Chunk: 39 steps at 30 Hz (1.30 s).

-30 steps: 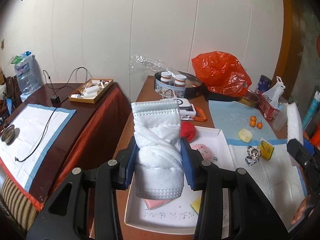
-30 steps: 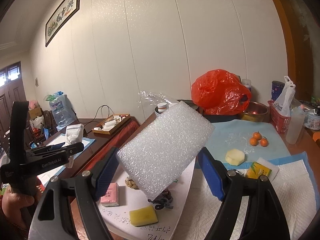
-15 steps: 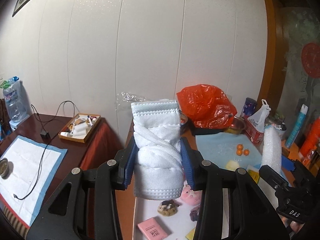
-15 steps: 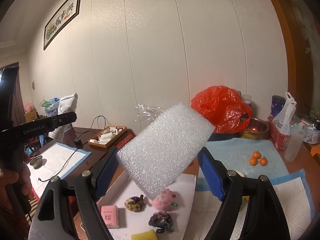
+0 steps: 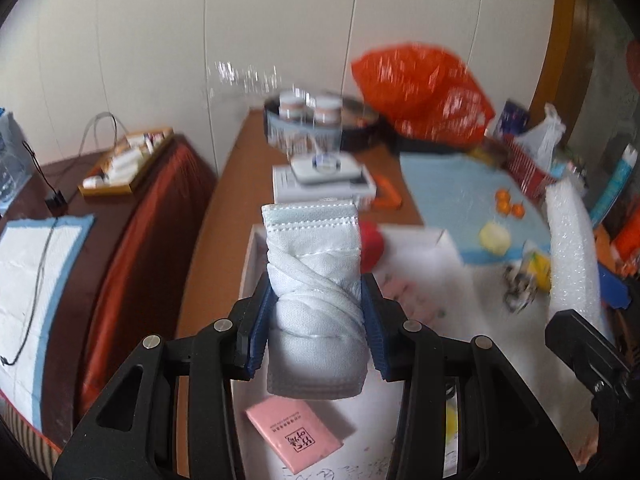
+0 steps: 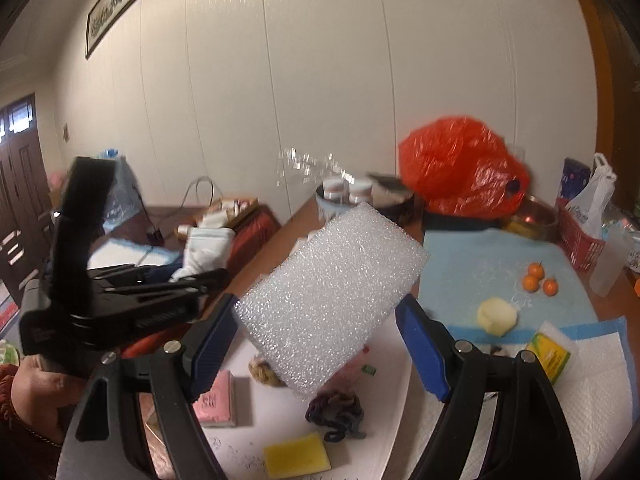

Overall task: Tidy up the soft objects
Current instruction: 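Lower the towel and foam sheet into the box and open both tools, then move both open tools back over the pad toward the camouflage cloth and tissue pack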

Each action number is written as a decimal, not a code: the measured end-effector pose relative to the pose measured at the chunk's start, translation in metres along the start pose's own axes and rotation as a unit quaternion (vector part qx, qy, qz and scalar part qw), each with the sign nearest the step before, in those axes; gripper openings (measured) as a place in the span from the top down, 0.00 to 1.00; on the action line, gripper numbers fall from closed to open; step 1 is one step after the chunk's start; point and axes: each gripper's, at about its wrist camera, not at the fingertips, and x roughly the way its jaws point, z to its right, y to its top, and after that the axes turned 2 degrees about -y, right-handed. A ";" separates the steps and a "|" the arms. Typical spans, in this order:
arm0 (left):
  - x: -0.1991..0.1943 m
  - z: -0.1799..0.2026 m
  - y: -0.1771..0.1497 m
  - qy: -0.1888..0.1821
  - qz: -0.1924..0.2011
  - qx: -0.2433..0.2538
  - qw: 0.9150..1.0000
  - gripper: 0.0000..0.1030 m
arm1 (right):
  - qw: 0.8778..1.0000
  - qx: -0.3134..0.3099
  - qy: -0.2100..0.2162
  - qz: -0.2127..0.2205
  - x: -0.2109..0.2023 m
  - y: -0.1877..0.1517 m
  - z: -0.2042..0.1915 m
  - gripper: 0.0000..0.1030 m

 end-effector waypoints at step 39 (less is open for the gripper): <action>-0.016 -0.006 -0.035 0.082 0.013 -0.048 0.995 0.00 | 0.996 -0.025 0.001 -0.081 0.027 -0.054 -0.010 0.00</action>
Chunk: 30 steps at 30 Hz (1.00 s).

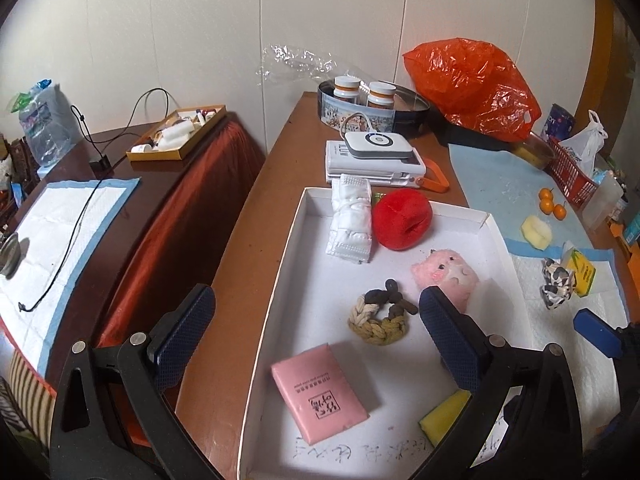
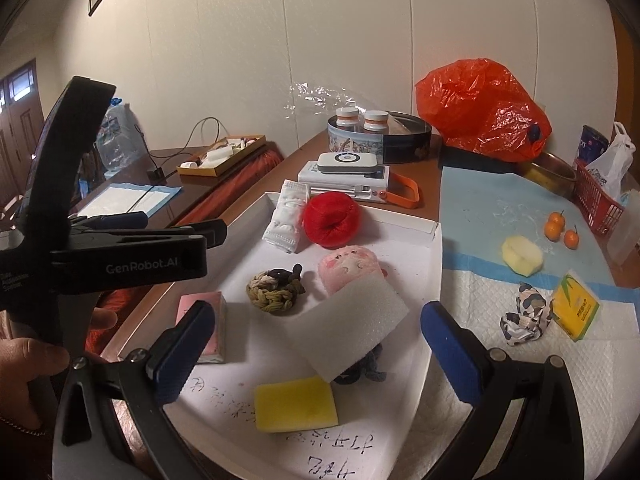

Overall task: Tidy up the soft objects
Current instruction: 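Move both open tools back over the pad toward the camouflage cloth and tissue pack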

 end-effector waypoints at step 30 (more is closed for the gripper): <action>-0.044 0.118 -0.021 -0.038 0.005 0.011 0.999 0.00 | 0.998 0.055 0.013 0.031 -0.063 -0.032 0.099 0.00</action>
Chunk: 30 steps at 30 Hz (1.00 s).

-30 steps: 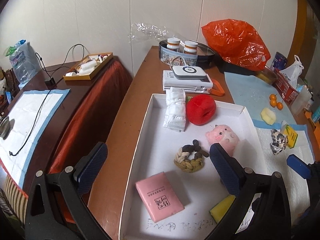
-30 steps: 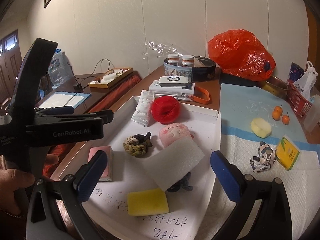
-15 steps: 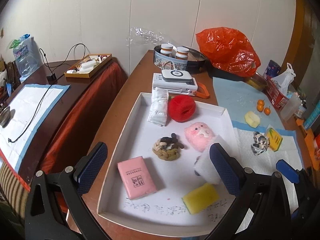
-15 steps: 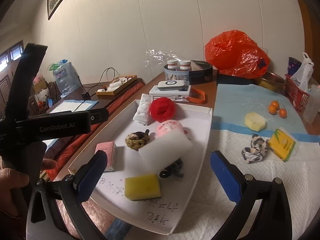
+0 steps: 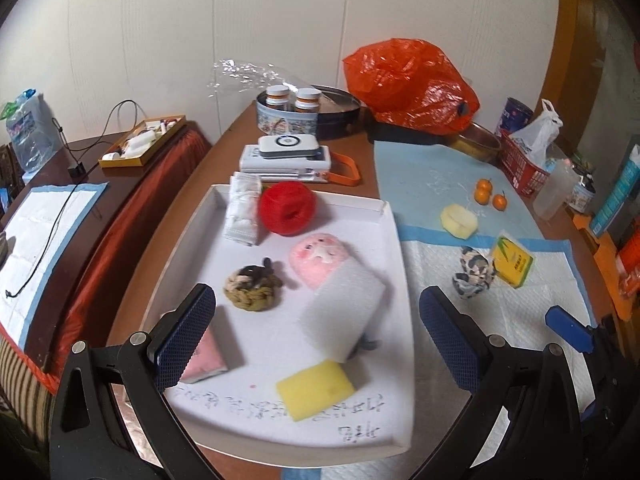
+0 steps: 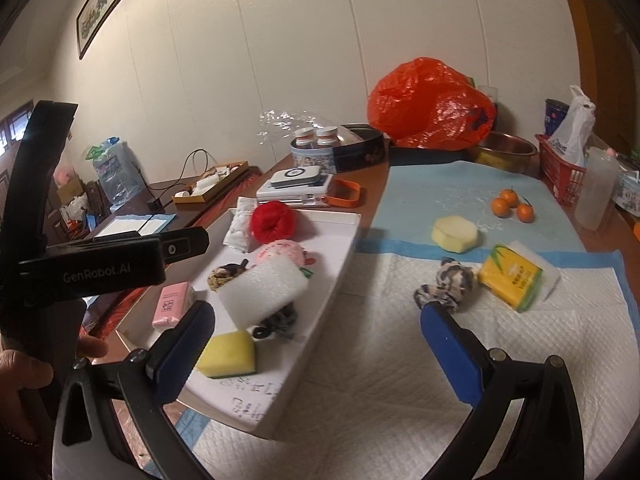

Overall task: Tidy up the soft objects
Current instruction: 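Move both open tools back over the pad toward the camouflage cloth and tissue pack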

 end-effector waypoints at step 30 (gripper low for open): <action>0.125 0.191 0.010 -0.089 -0.097 0.152 0.980 0.00 | 0.970 0.196 -0.140 0.026 -0.080 -0.039 0.219 0.00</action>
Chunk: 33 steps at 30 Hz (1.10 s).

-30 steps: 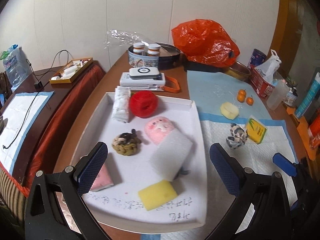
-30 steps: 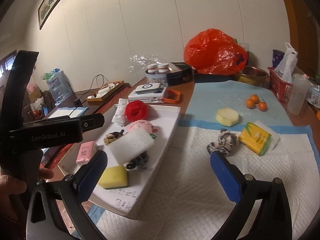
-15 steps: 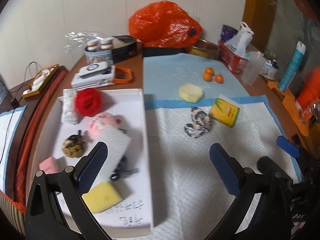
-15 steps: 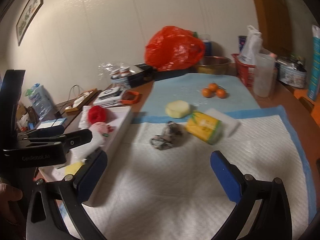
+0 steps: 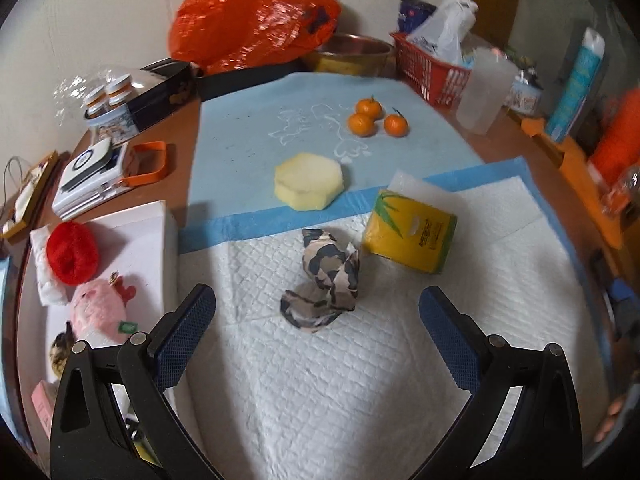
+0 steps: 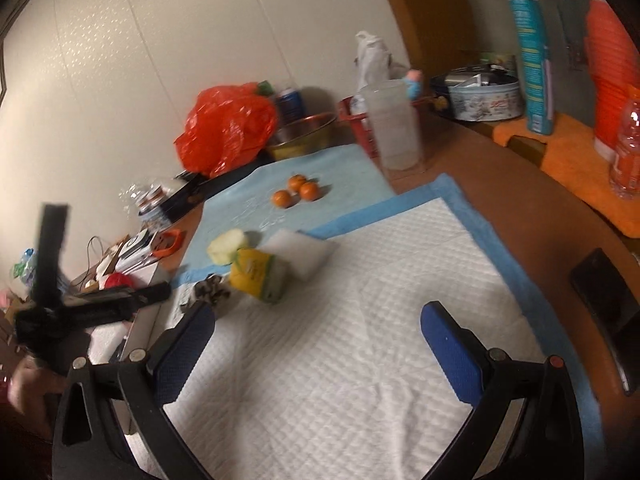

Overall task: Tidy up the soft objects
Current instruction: 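Move both open tools back over the pad toward the camouflage cloth and tissue pack, then grasp the camouflage cloth with the left tool while the right tool grasps the yellow tissue pack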

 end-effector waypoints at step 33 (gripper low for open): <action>0.046 -0.027 -0.016 -0.025 -0.028 -0.095 0.995 0.68 | 0.938 -0.342 0.027 -0.047 0.149 0.029 -0.096 0.00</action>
